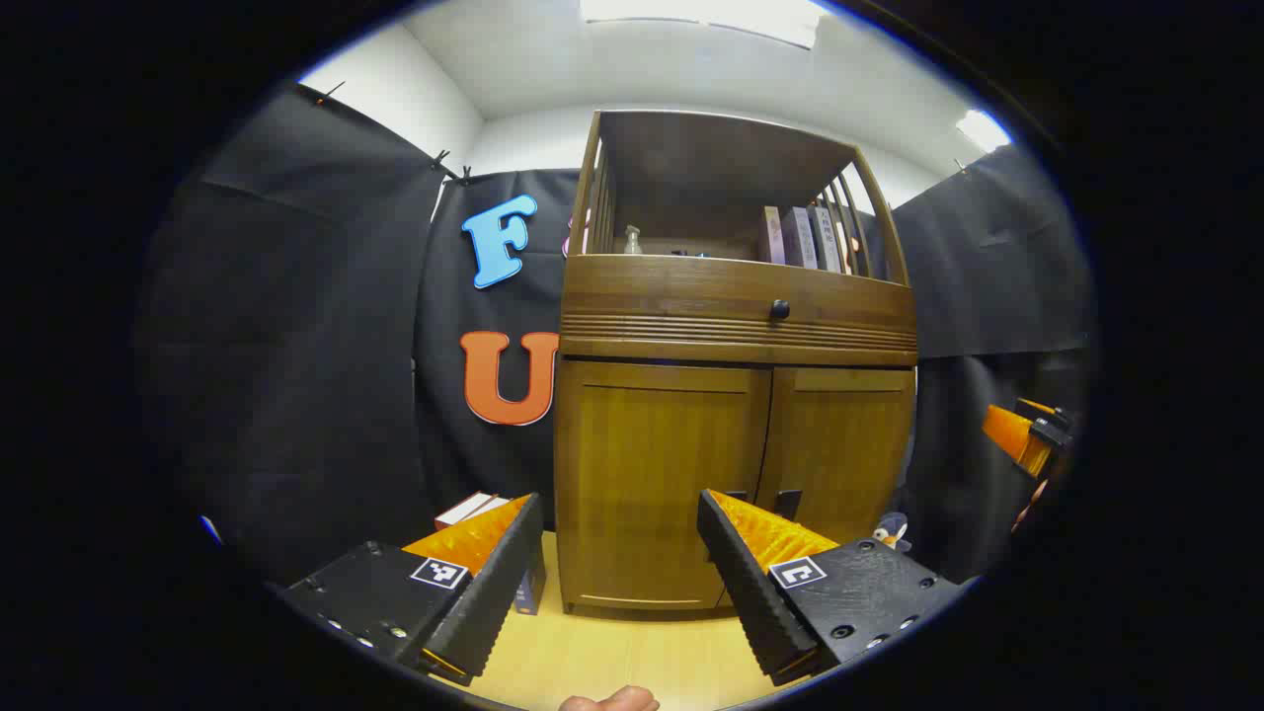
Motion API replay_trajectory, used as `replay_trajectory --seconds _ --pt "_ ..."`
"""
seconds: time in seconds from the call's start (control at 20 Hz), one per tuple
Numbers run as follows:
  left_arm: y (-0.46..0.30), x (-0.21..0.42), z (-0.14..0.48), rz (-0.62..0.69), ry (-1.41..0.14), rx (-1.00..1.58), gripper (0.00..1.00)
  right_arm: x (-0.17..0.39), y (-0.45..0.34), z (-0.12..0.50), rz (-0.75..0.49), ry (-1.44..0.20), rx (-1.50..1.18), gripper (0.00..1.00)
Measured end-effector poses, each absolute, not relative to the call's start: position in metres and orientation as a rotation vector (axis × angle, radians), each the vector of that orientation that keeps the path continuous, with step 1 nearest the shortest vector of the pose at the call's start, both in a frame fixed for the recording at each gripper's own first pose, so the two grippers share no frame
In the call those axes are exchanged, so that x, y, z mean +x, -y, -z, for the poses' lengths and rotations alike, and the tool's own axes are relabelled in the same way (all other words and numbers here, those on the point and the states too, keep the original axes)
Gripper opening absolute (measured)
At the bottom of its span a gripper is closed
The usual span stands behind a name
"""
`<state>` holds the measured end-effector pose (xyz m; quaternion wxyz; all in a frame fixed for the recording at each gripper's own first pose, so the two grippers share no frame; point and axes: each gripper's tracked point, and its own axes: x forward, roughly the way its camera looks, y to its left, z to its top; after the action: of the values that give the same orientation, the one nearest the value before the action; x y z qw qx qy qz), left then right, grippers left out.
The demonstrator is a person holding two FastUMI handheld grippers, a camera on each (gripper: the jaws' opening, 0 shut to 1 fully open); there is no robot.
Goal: Open the right door of the double-door shoe cabinet with the right hand, and open the left door with the left hand.
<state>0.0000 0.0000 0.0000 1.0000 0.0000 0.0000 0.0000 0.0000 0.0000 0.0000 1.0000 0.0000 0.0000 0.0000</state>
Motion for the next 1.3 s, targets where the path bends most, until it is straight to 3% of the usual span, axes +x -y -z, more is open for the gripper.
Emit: replay_trajectory --seconds 0.1,0.15,0.25,0.35,0.45,0.55,0.6,0.7,0.8,0.9,0.95,1.05,1.1,1.3 --pt "0.007 0.003 -0.002 0.01 0.012 -0.006 0.95 0.006 -0.004 -0.001 -0.007 0.006 -0.006 1.0" --pt "0.012 0.005 -0.002 0.021 0.009 -0.003 1.0 0.01 -0.005 -0.001 -0.003 0.006 -0.011 1.0" --pt "0.016 0.008 -0.004 0.026 0.009 0.002 0.95 0.01 -0.008 -0.002 -0.007 0.013 -0.013 1.0" --pt "0.019 0.011 -0.007 0.025 0.021 0.01 1.0 0.011 -0.011 -0.005 -0.028 0.023 -0.01 1.0" --pt "0.023 0.014 -0.007 0.033 0.03 0.02 0.95 0.013 -0.014 -0.002 -0.047 0.016 -0.011 1.0" --pt "0.026 0.014 -0.002 0.041 0.018 0.017 1.0 0.016 -0.015 0.003 -0.058 -0.007 -0.015 1.0" --pt "0.026 0.014 -0.002 0.039 0.017 0.015 0.95 0.019 -0.016 0.006 -0.058 -0.017 -0.017 1.0" --pt "0.024 0.015 -0.004 0.037 0.025 0.023 0.95 0.022 -0.016 0.009 -0.061 -0.027 -0.016 1.0" --pt "0.024 0.016 -0.004 0.046 0.032 0.033 1.0 0.026 -0.015 0.014 -0.061 -0.035 -0.021 1.0" --pt "0.023 0.016 -0.004 0.041 0.035 0.032 0.95 0.031 -0.017 0.021 -0.062 -0.049 -0.027 1.0" --pt "0.022 0.016 -0.003 0.038 0.037 0.034 1.0 0.032 -0.02 0.022 -0.067 -0.049 -0.026 1.0" --pt "0.024 0.016 0.001 0.056 0.03 0.036 1.0 0.037 -0.027 0.028 -0.094 -0.05 -0.021 1.0" --pt "0.027 0.014 0.004 0.067 0.025 0.029 0.94 0.04 -0.031 0.033 -0.103 -0.064 -0.024 1.0" --pt "0.007 0.011 0.006 0.018 0.026 0.031 1.0 0.06 -0.057 0.055 -0.147 -0.105 -0.02 1.0"
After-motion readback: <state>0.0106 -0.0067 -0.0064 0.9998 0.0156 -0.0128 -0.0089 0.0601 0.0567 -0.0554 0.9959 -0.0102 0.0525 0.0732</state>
